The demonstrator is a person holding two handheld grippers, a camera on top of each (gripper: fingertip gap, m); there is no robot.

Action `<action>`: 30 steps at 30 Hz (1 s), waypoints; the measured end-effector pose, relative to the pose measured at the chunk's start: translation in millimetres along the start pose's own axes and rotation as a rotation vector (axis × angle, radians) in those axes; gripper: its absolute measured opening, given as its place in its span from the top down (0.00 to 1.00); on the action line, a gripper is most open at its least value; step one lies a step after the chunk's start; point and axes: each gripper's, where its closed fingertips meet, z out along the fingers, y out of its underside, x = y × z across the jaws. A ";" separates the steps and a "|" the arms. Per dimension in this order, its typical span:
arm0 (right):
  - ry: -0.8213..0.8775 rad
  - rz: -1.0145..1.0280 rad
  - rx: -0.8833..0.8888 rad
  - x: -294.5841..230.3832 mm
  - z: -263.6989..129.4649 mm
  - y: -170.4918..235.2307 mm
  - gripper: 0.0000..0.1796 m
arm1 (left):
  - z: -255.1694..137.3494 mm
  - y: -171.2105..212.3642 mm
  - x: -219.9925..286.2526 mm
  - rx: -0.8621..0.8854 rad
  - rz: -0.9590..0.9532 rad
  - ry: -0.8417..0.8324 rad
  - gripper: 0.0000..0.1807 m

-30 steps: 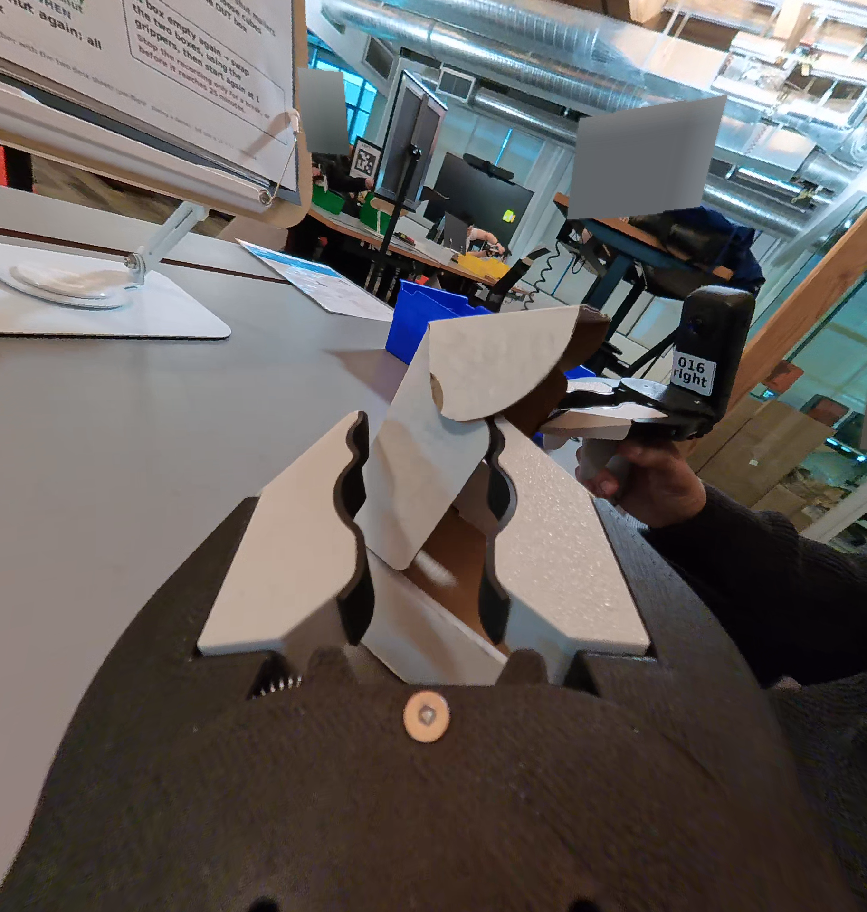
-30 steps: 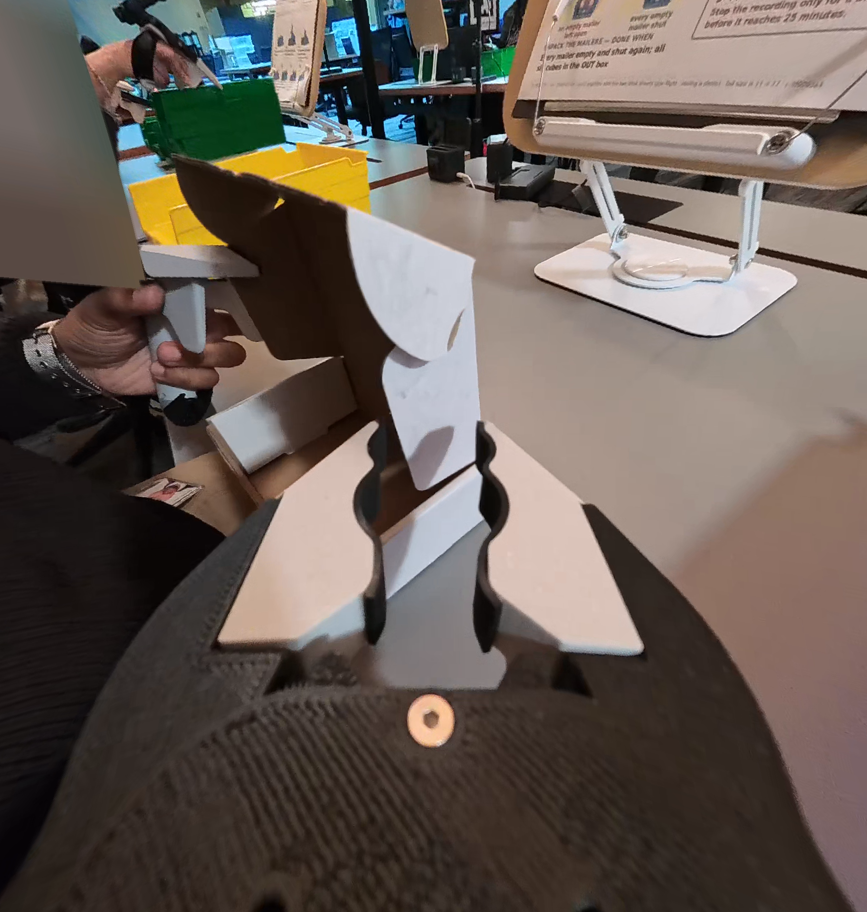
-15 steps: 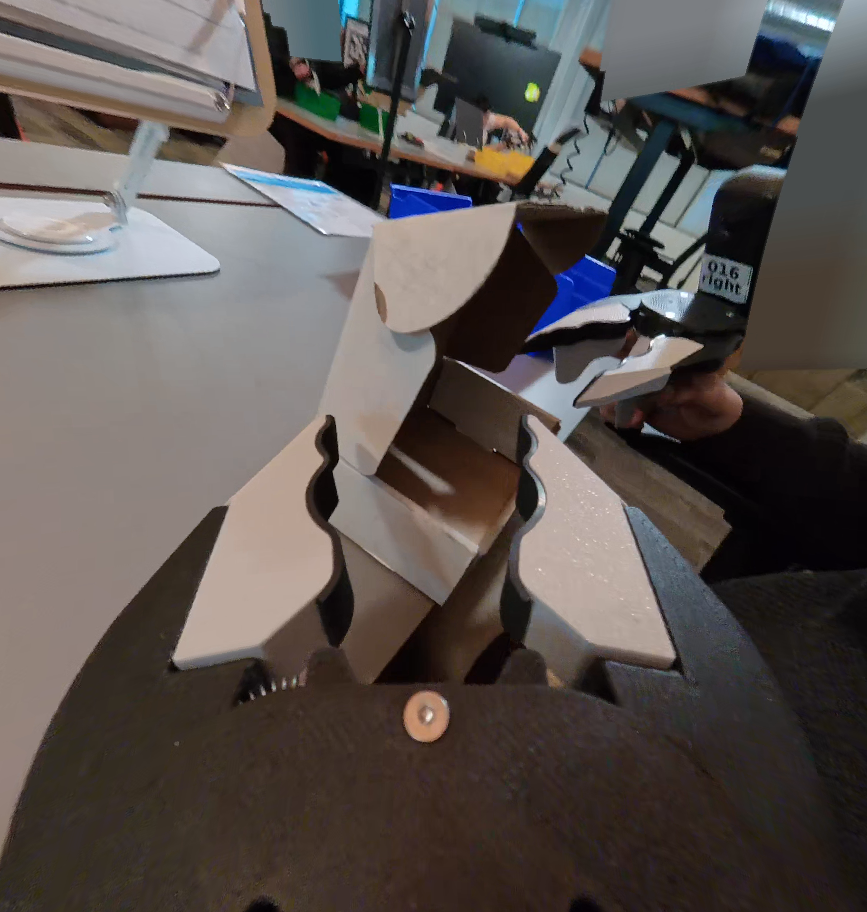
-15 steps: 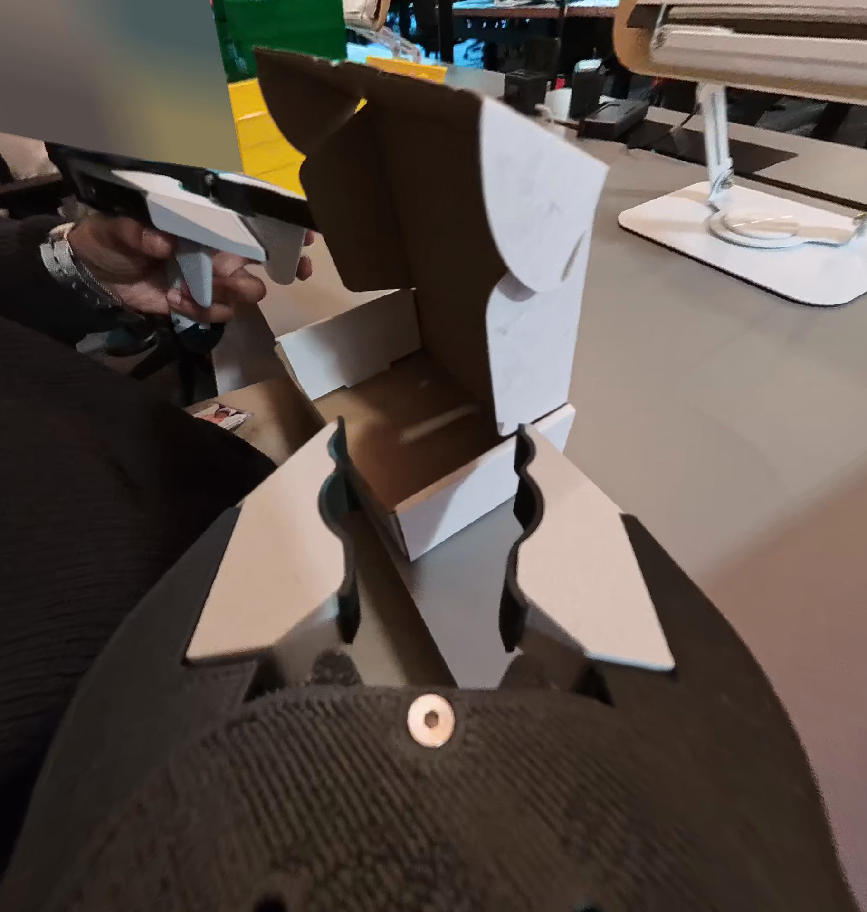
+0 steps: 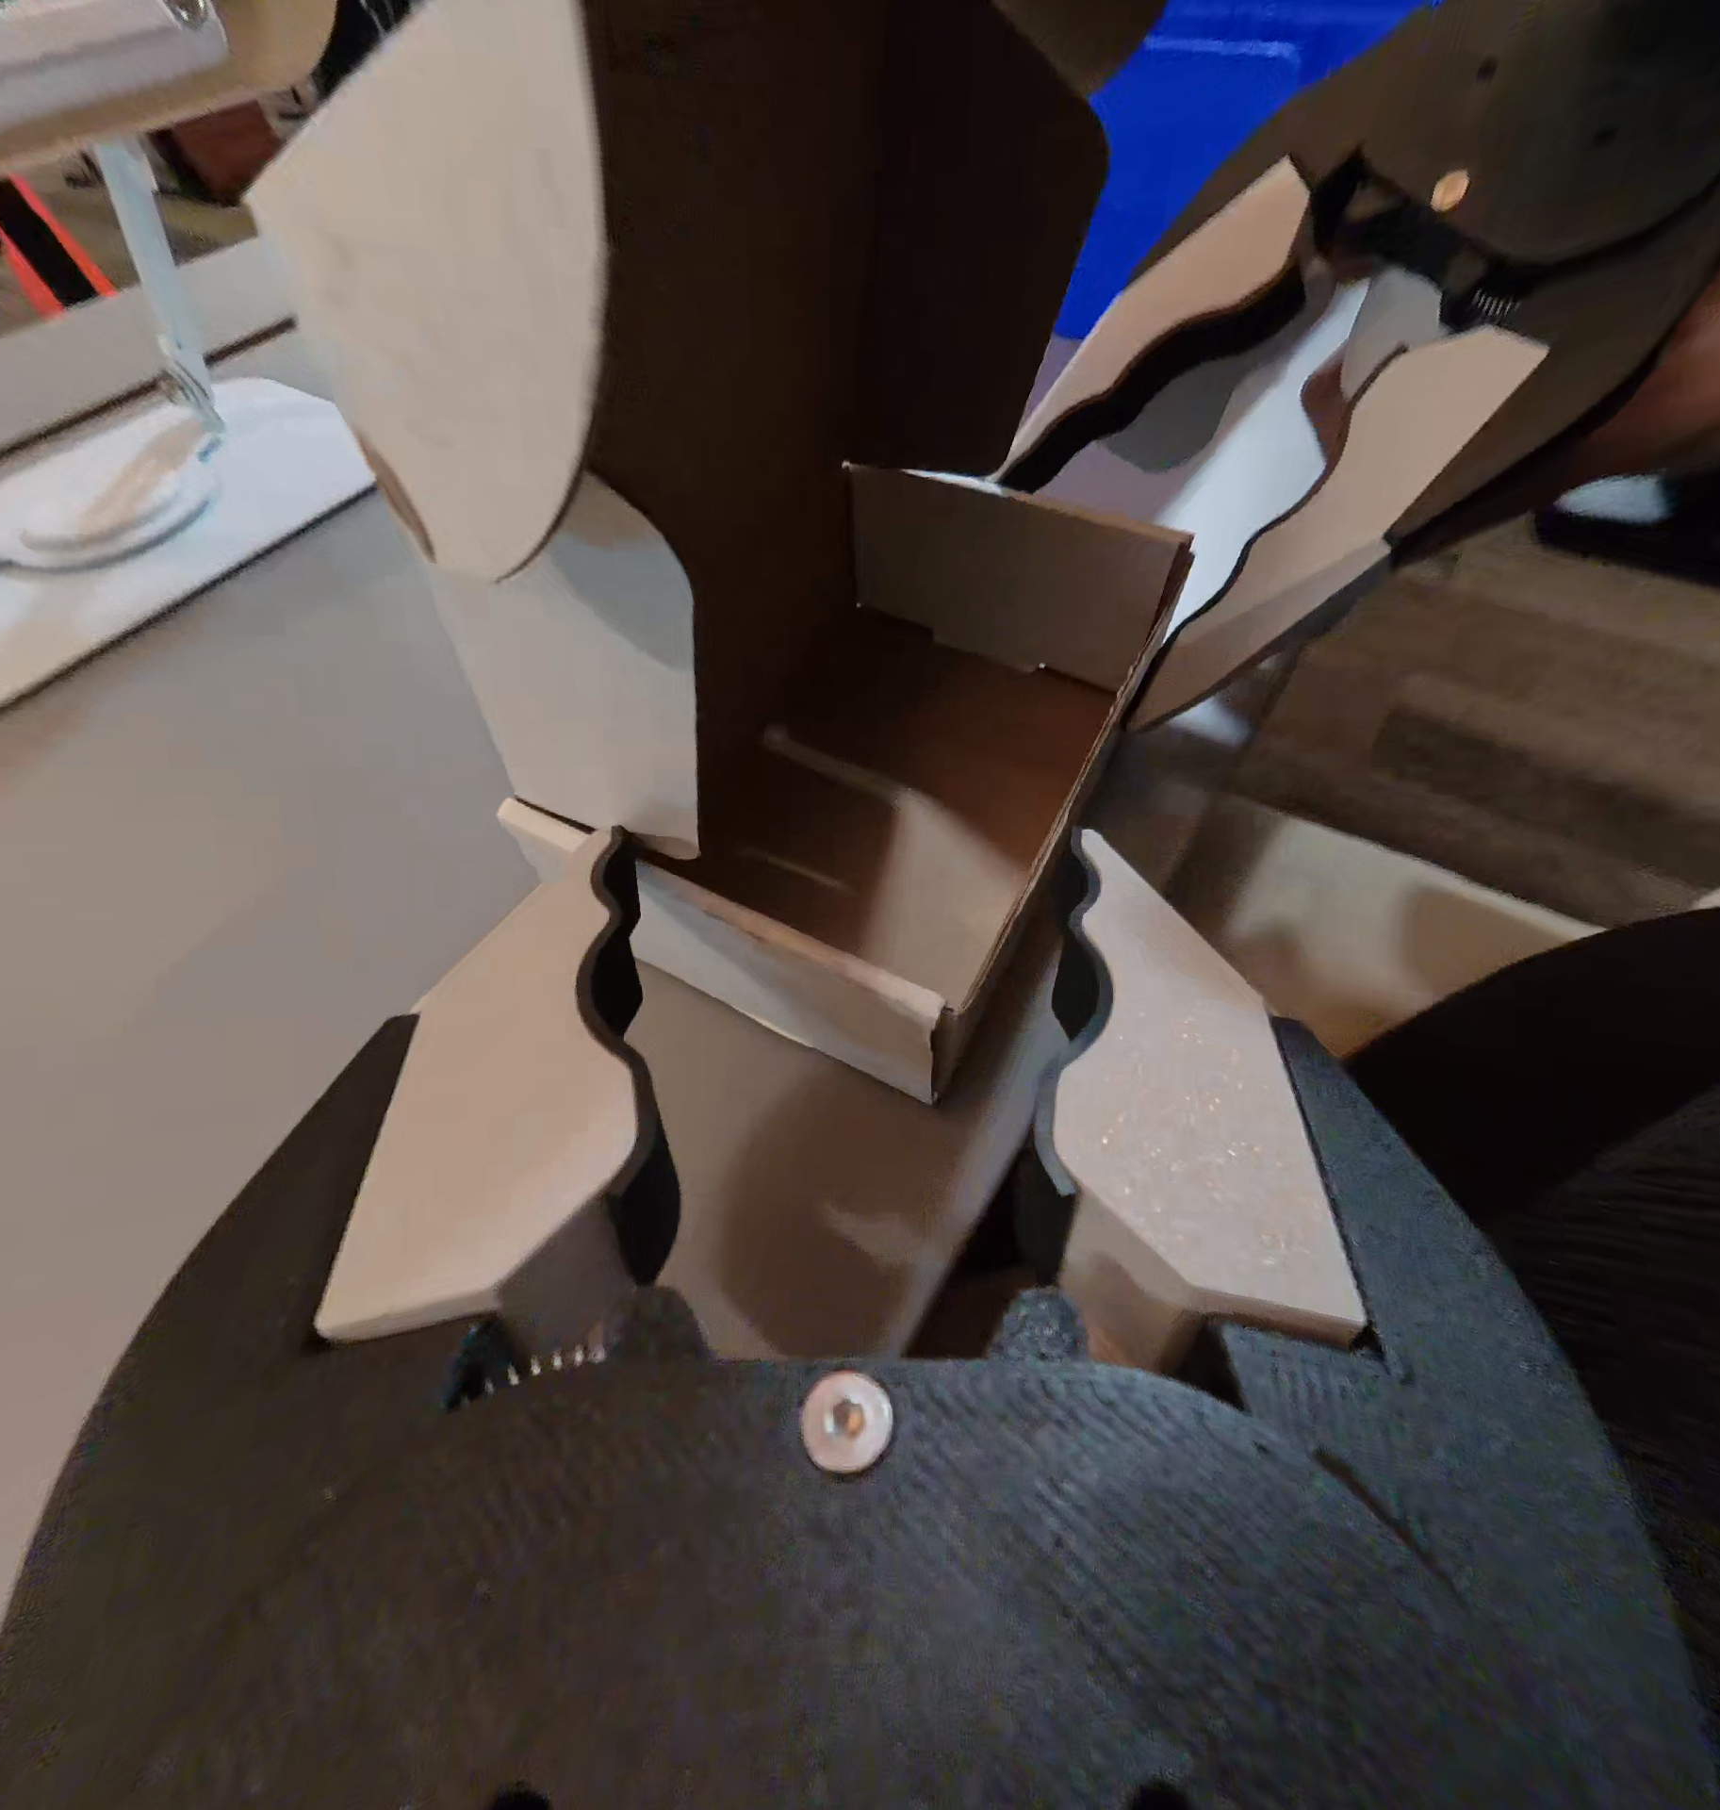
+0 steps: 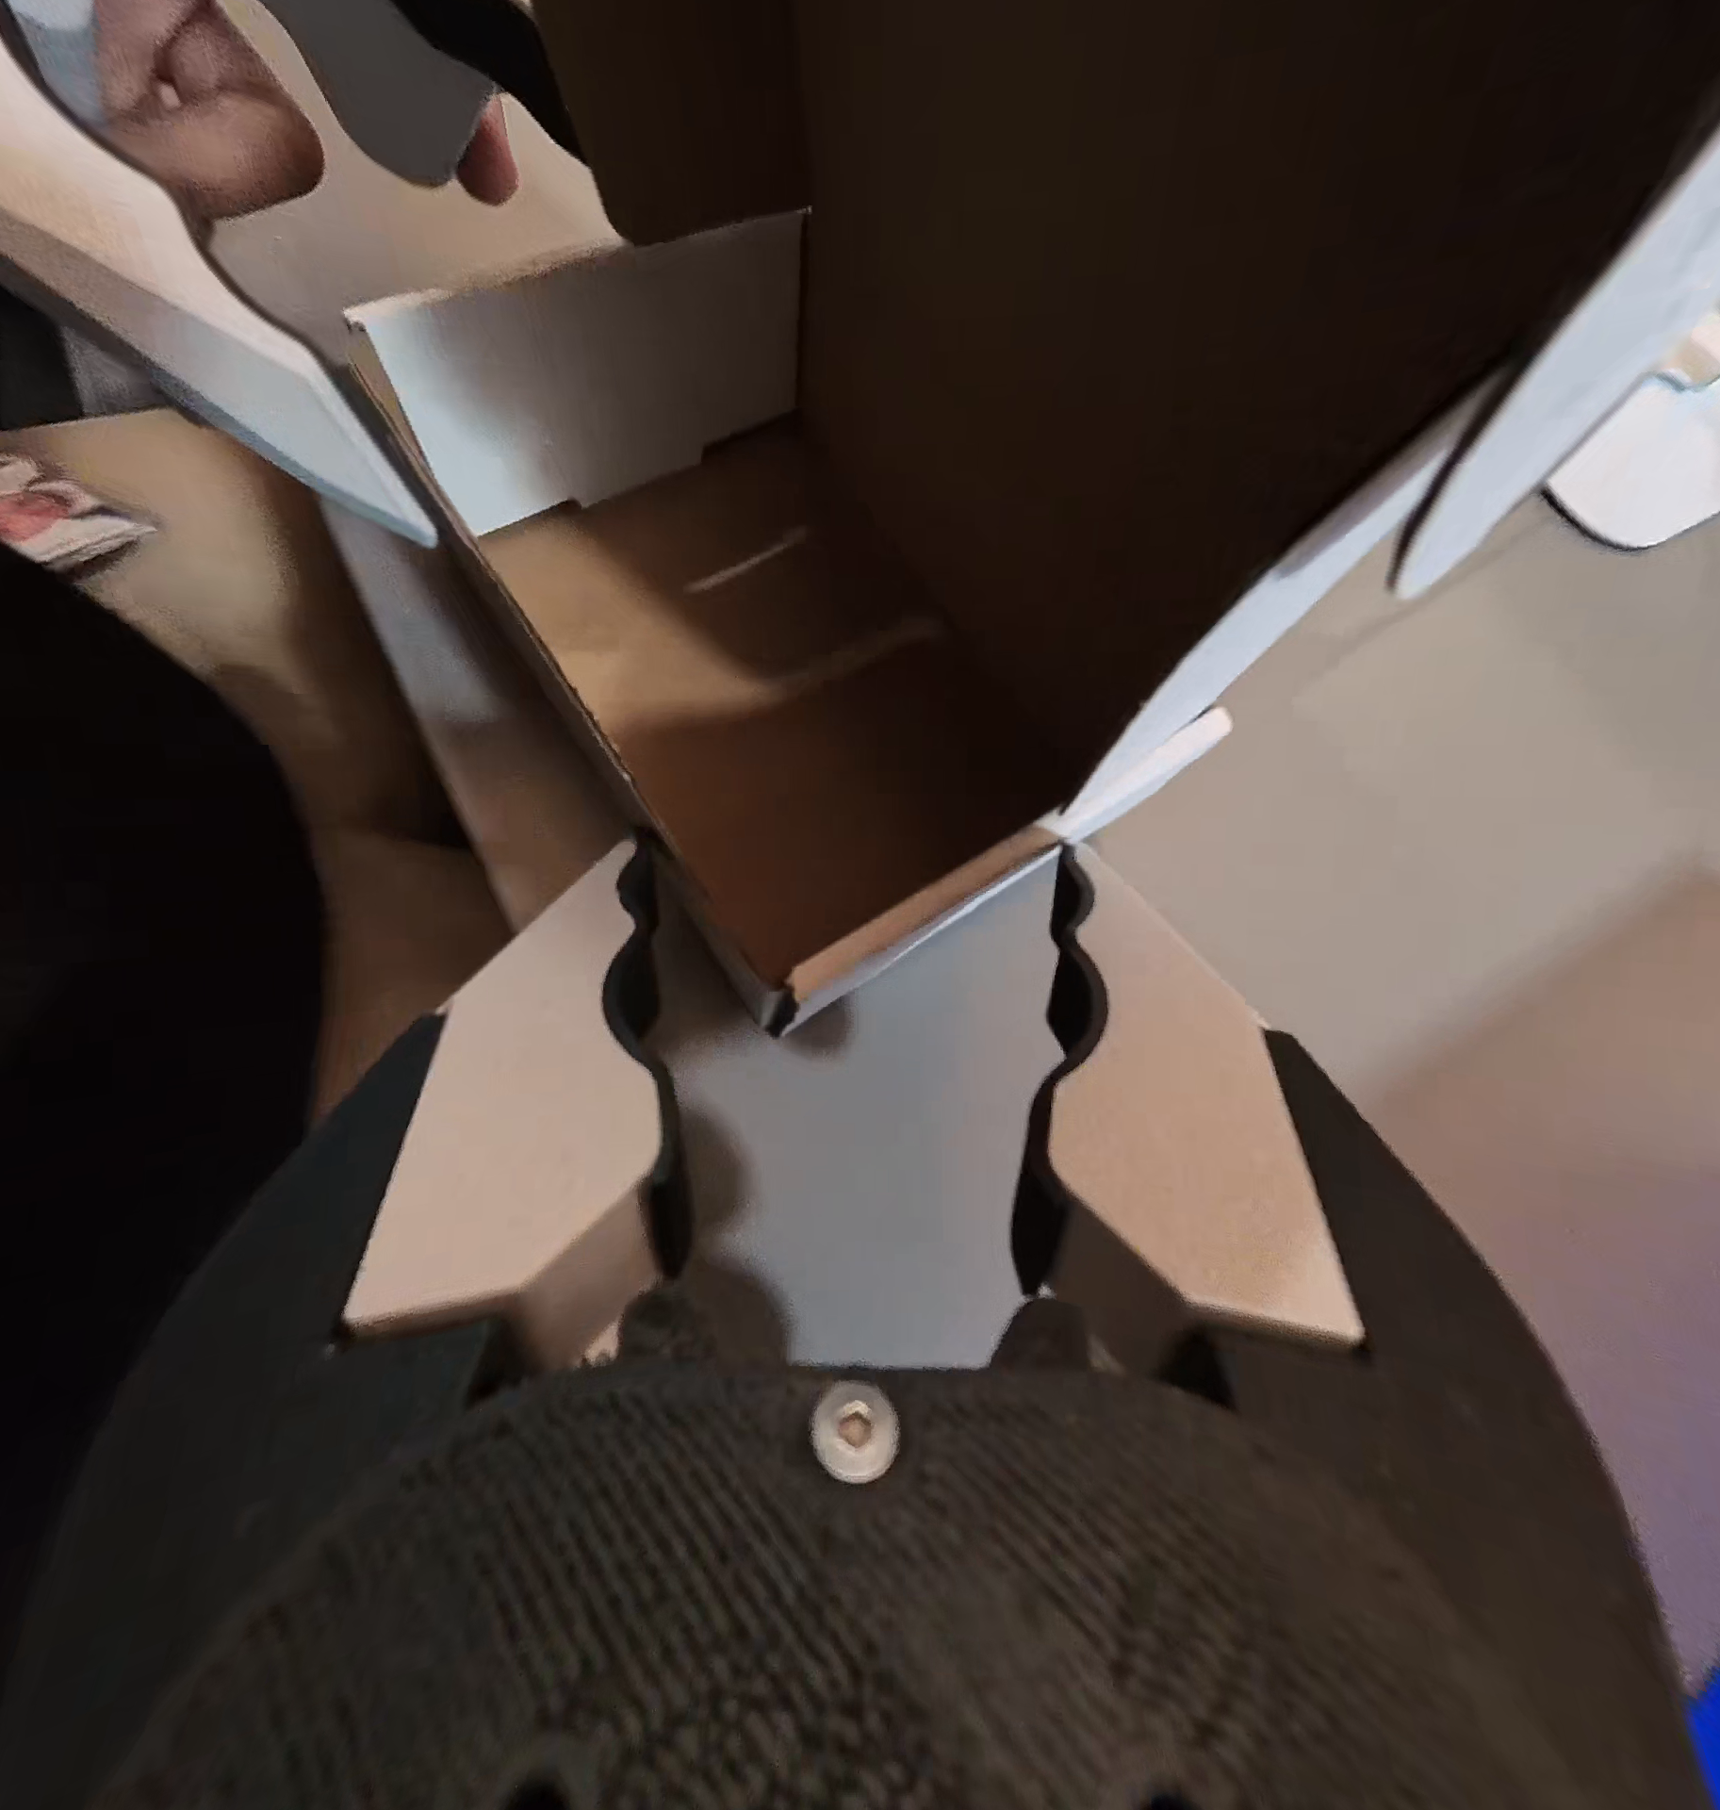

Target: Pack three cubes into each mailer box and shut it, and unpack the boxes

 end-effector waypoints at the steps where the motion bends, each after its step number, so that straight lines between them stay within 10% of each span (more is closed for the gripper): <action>1: 0.013 -0.005 -0.007 7.4 4.4 -2.0 0.55 | 4.7 -0.2 -7.5 -0.010 0.037 -0.020 0.54; 11: 0.039 0.123 0.048 70.6 53.2 -28.2 0.54 | 45.0 -13.8 -88.1 -0.015 -0.078 -0.110 0.53; 30: 0.051 0.175 0.321 74.0 27.7 -68.8 0.53 | 25.5 -48.2 -73.7 0.225 0.046 -0.101 0.49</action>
